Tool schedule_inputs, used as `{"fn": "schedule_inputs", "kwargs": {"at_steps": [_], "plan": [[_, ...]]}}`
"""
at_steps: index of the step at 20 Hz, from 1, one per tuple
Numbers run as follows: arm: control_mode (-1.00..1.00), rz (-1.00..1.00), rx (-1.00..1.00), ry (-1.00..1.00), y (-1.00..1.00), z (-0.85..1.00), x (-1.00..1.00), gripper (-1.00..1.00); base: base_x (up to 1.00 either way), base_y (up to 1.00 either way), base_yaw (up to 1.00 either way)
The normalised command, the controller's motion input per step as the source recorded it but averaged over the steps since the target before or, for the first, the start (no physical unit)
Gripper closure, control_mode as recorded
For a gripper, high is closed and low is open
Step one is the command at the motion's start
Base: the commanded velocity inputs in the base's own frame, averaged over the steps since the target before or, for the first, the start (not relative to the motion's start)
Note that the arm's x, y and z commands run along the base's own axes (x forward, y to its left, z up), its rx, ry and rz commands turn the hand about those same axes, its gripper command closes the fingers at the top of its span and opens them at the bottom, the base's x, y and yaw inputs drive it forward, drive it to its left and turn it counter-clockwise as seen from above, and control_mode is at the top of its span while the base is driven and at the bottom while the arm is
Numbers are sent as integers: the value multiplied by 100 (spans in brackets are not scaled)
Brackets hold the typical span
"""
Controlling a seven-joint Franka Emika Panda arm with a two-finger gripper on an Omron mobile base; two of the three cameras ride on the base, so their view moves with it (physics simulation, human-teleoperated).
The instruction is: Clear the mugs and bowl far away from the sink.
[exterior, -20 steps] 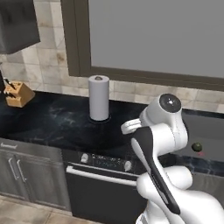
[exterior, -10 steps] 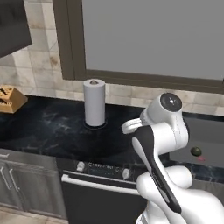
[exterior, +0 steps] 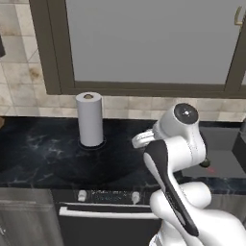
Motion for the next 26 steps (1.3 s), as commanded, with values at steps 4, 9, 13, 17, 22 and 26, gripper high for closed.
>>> {"fn": "schedule_inputs", "kwargs": {"at_steps": [4,9,13,17,22,26], "plan": [[-100,-14,0,10,-23,-6,27,-100,12,0,-10],[-100,3,5,16,-41,0,36,-100,0,0,0],[-100,6,5,18,-37,0,42,-100,0,0,0],[-100,11,1,15,-27,0,30,-100,0,0,0],[-100,6,-6,15,-28,-5,36,-100,0,0,0],[-100,7,-12,2,-39,-31,11,-100,0,0,0]]}}
